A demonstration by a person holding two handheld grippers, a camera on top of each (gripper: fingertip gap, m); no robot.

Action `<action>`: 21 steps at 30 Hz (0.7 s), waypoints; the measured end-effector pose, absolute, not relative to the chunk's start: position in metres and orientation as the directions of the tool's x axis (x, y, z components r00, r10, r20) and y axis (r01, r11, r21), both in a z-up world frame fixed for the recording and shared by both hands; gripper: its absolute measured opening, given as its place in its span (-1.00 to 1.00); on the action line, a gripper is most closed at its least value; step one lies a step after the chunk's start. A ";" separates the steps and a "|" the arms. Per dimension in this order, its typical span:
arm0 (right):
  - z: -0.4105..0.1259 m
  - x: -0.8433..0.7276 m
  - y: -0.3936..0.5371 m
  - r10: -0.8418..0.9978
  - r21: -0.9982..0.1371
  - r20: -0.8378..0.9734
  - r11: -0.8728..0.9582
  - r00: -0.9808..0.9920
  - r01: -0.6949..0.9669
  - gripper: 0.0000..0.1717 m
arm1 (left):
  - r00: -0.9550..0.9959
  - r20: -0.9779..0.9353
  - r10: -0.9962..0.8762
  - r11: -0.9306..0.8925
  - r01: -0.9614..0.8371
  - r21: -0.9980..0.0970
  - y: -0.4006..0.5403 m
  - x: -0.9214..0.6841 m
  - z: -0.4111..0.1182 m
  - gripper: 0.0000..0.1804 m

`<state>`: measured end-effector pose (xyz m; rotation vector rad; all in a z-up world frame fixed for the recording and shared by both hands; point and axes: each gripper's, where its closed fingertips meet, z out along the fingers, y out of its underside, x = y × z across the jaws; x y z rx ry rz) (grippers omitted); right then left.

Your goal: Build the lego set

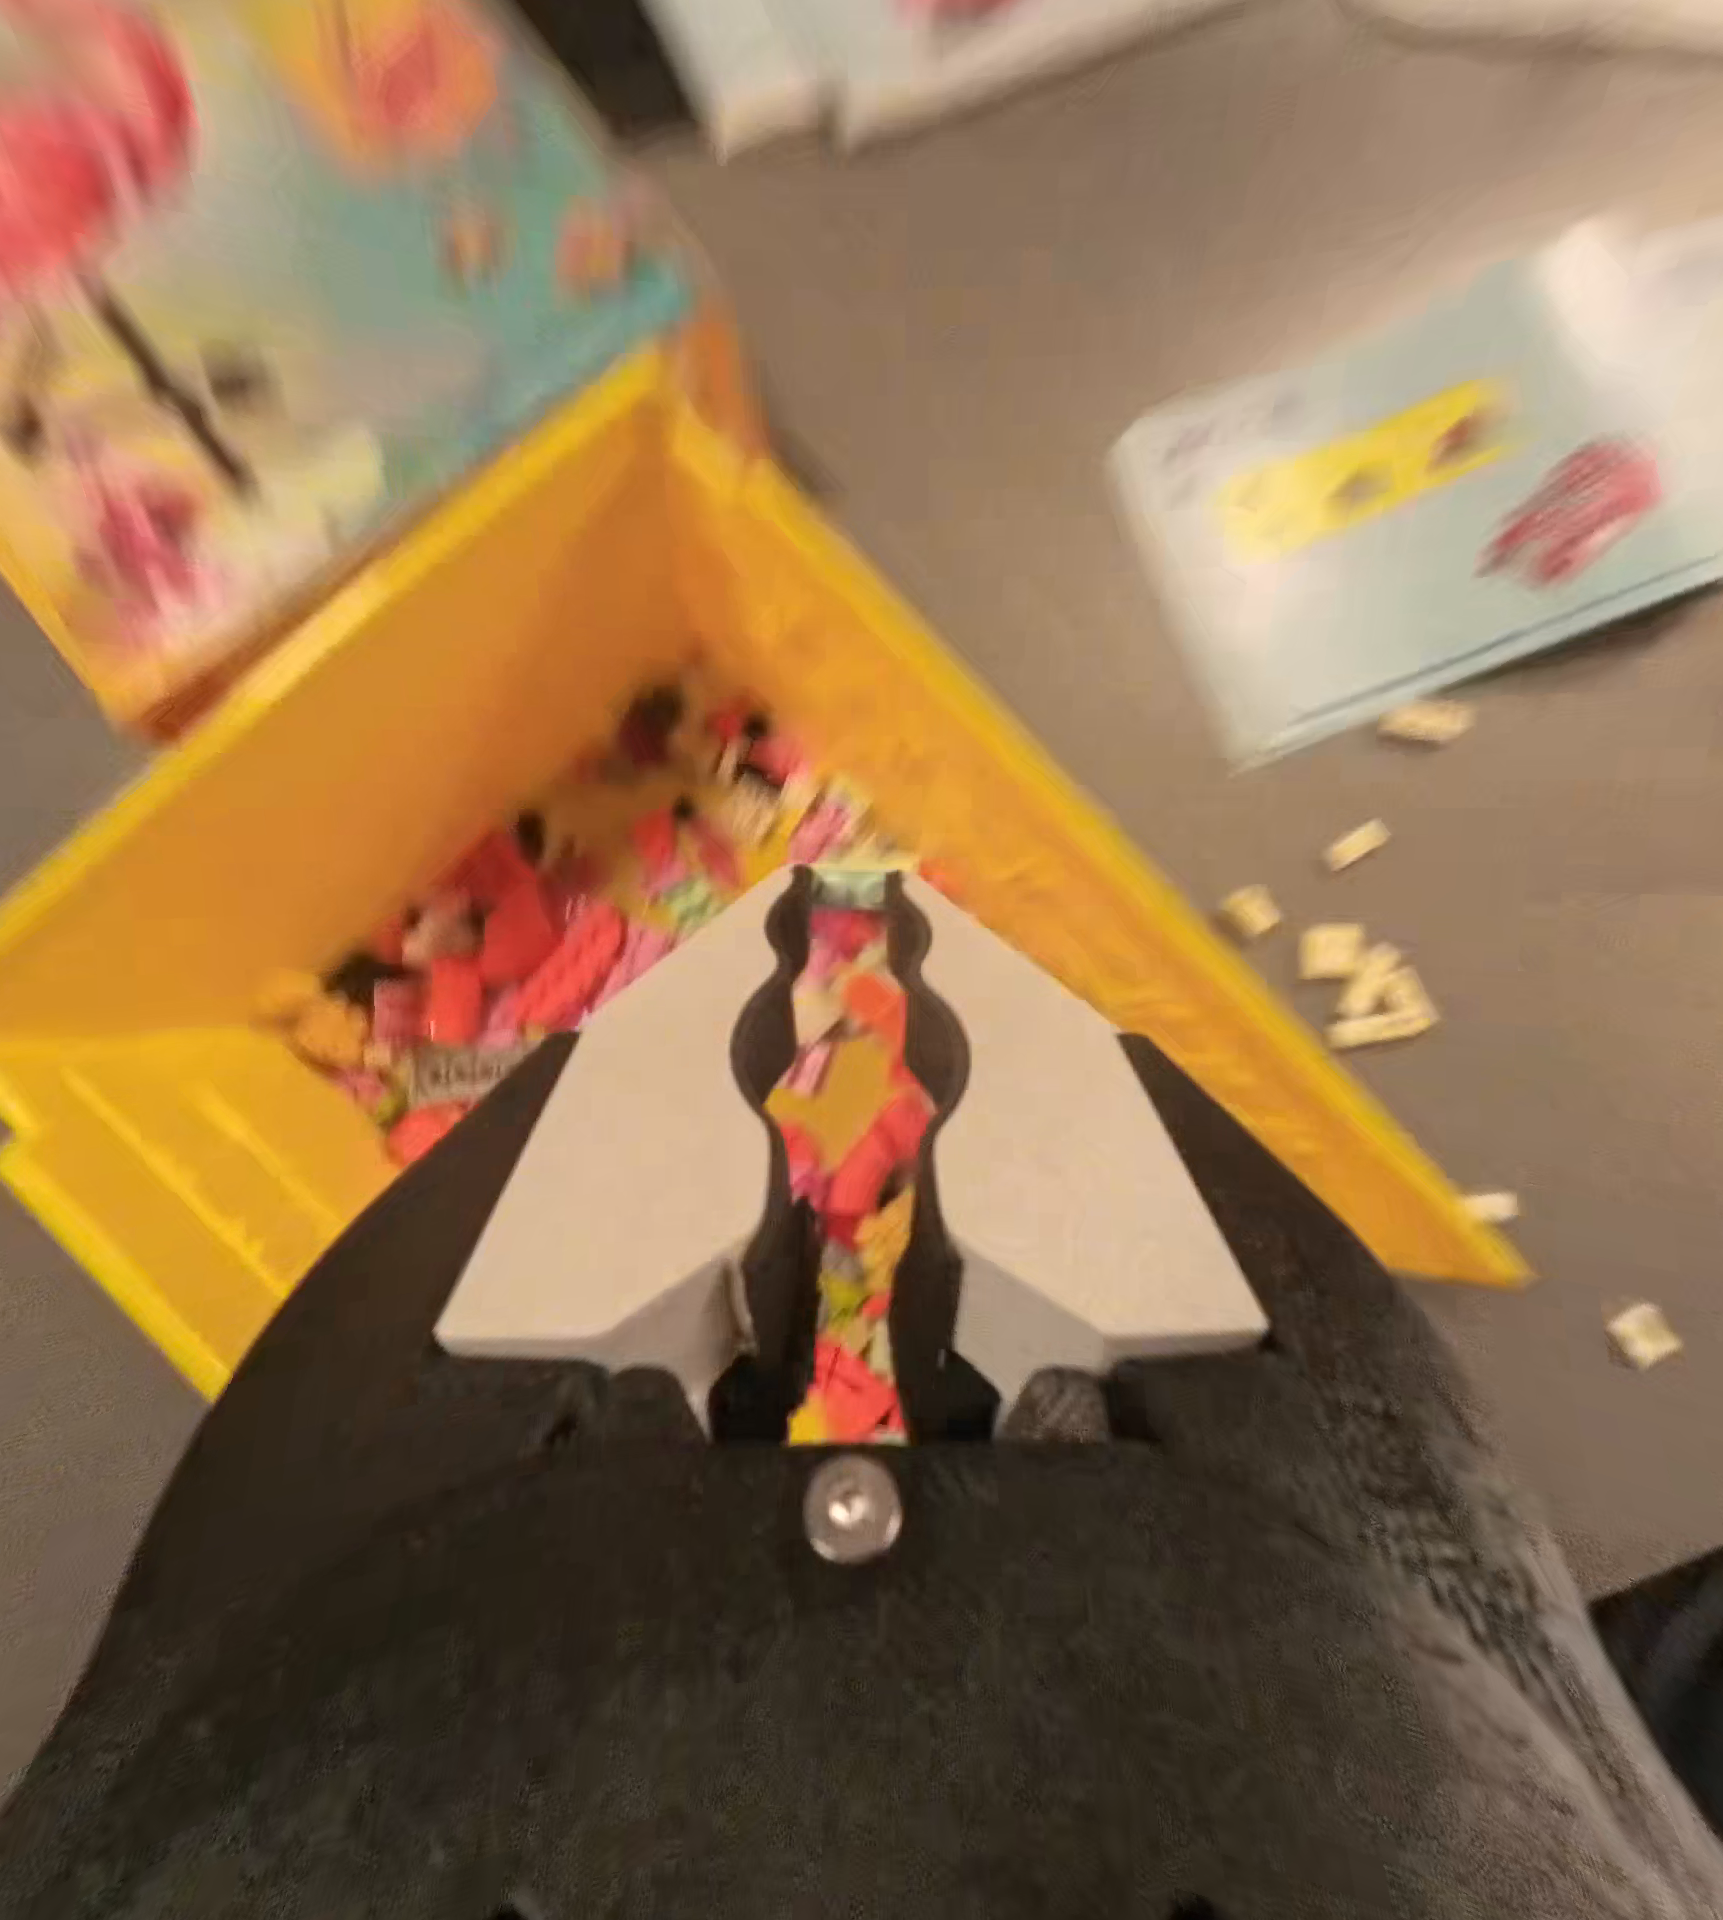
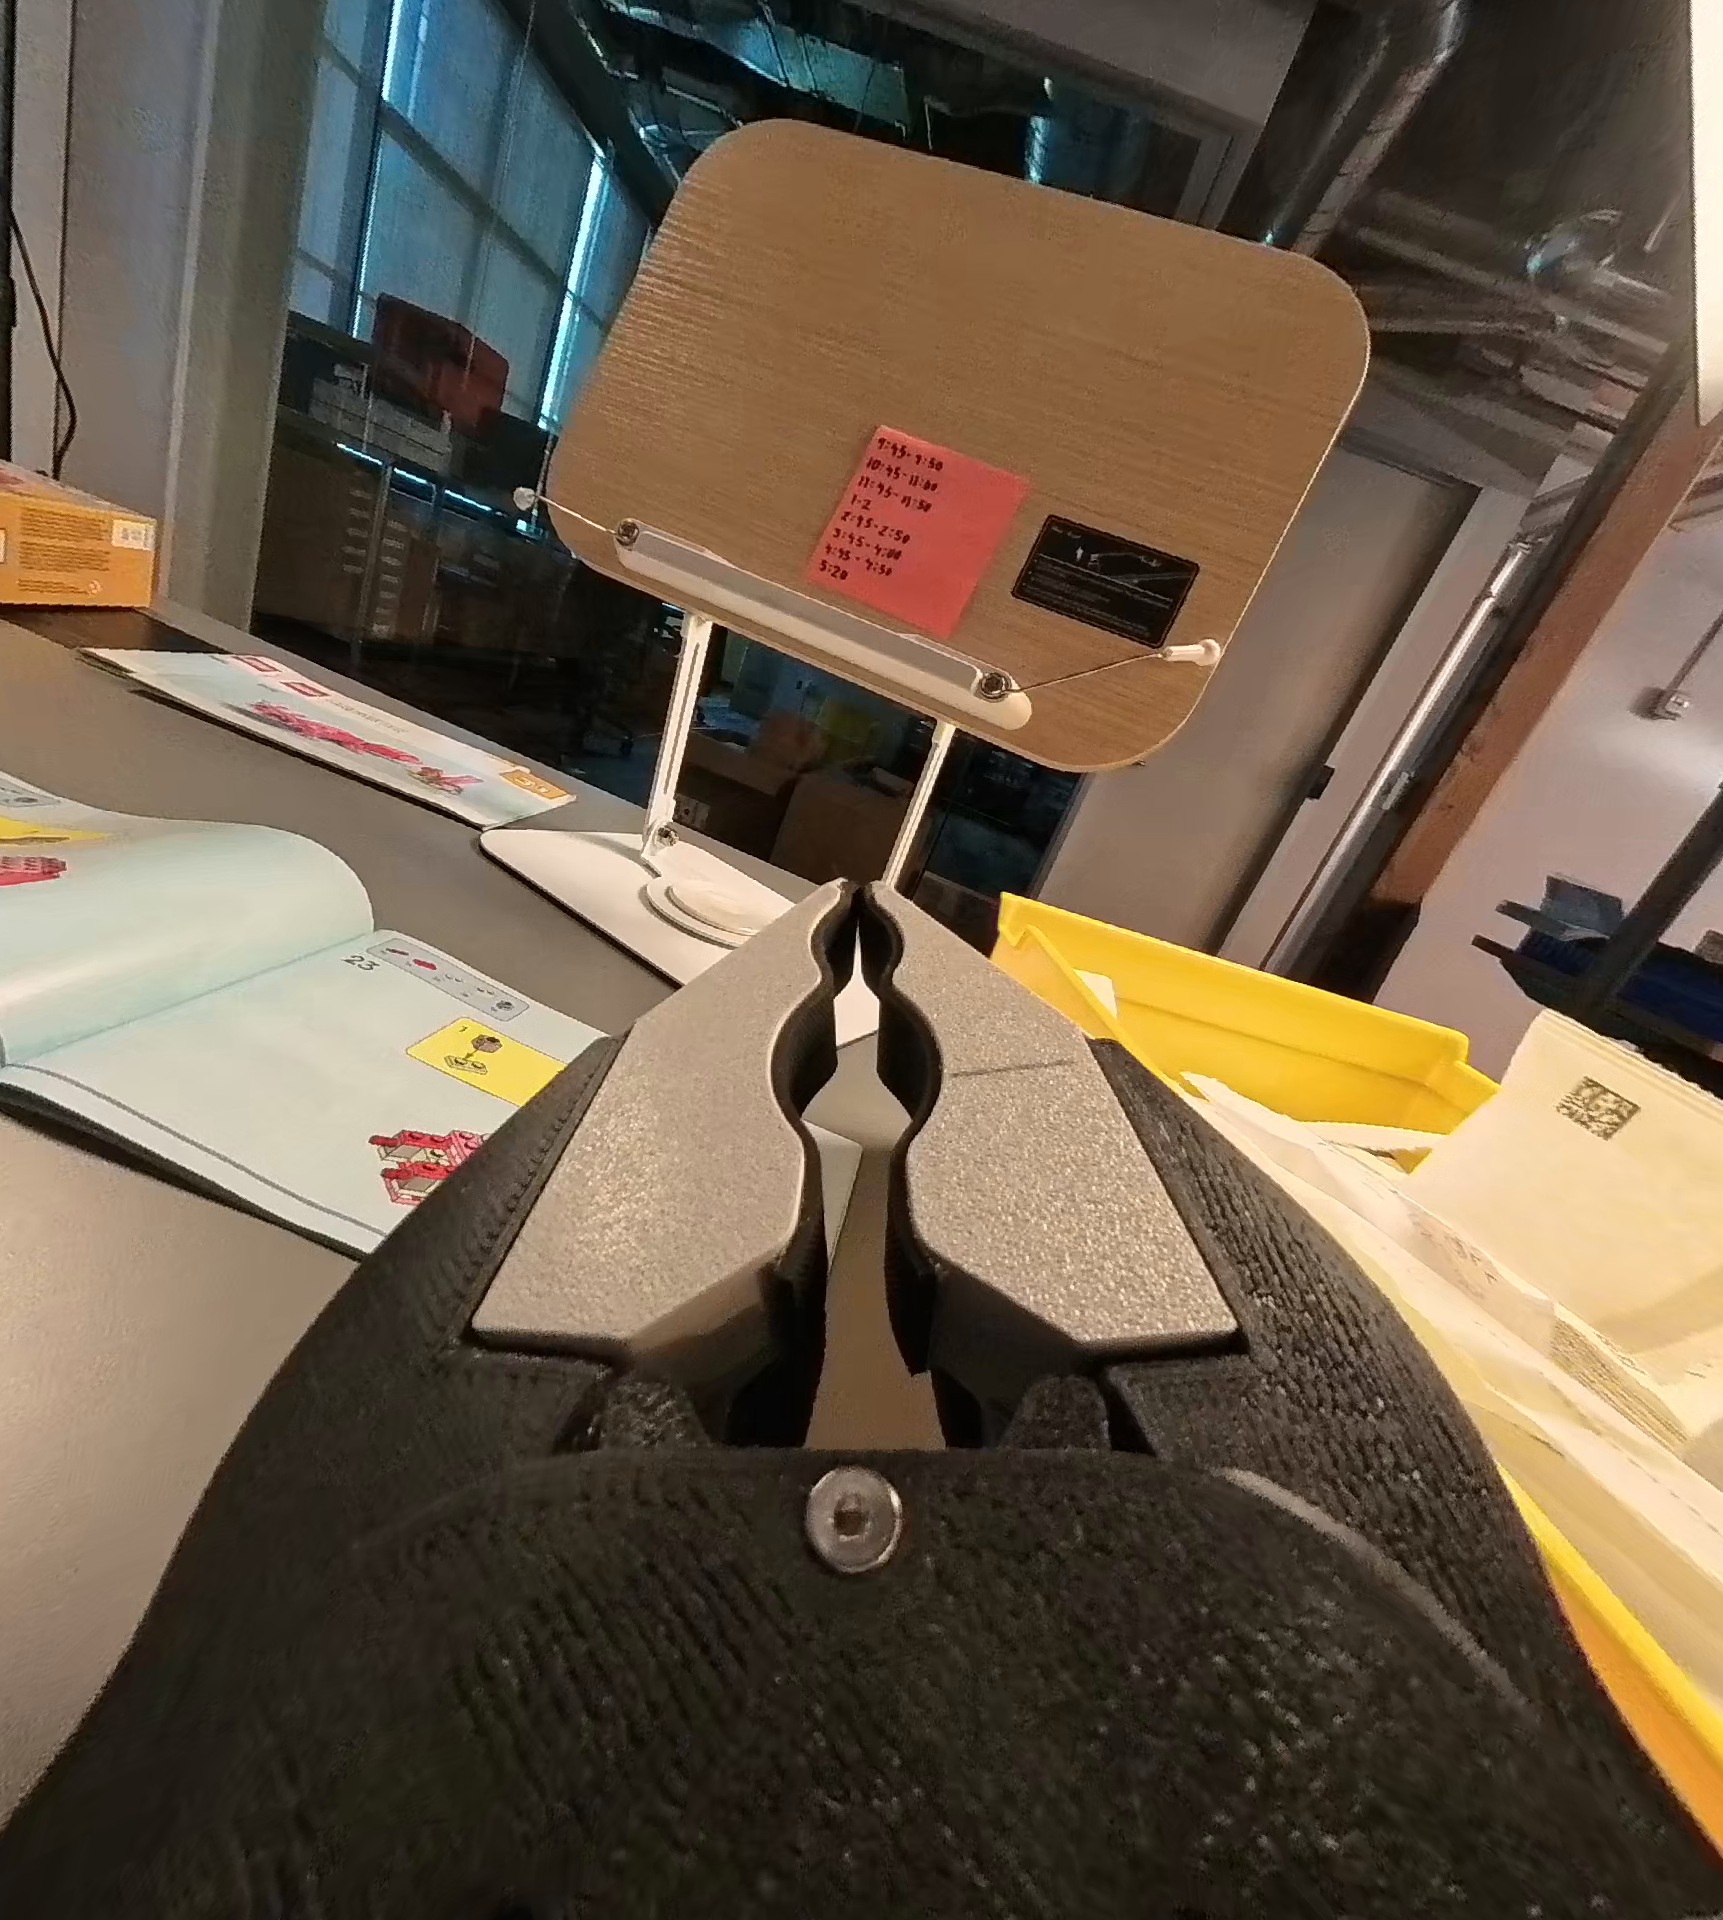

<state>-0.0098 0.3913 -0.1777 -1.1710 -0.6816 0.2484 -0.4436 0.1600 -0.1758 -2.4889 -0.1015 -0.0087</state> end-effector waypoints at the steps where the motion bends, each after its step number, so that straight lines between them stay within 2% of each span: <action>1: -0.178 -0.010 0.391 0.517 -0.906 0.364 0.391 0.775 0.165 -1.00 | 0.999 0.016 0.033 -0.741 0.035 -0.670 0.167 -0.426 -0.151 -0.86; 3: -0.178 -0.010 0.391 0.519 -0.906 0.364 0.391 0.773 0.164 -1.00 | 0.999 0.006 -0.054 -0.671 -0.032 -0.741 0.176 -0.381 -0.118 -0.86; 5: -0.178 -0.011 0.390 0.524 -0.906 0.364 0.392 0.770 0.162 -1.00 | 0.979 0.023 -0.201 -0.664 -0.119 -0.738 0.180 -0.322 -0.118 -0.86; 8: -0.178 -0.013 0.389 0.532 -0.904 0.369 0.396 0.762 0.162 -1.00 | 0.886 0.138 -0.443 -0.717 -0.257 -0.648 0.174 -0.229 -0.163 -0.86; 11: -0.179 -0.014 0.388 0.536 -0.903 0.373 0.397 0.757 0.164 -1.00 | 0.793 0.240 -0.560 -0.750 -0.363 -0.553 0.162 -0.168 -0.216 -0.86; 15: -0.177 -0.013 0.389 0.532 -0.903 0.368 0.400 0.763 0.156 -1.00 | 0.759 0.264 -0.595 -0.768 -0.441 -0.464 0.159 -0.142 -0.264 -0.85; 21: -0.177 -0.014 0.389 0.538 -0.904 0.366 0.398 0.759 0.155 -1.00 | 0.784 0.195 -0.589 -0.778 -0.486 -0.398 0.164 -0.146 -0.290 -0.86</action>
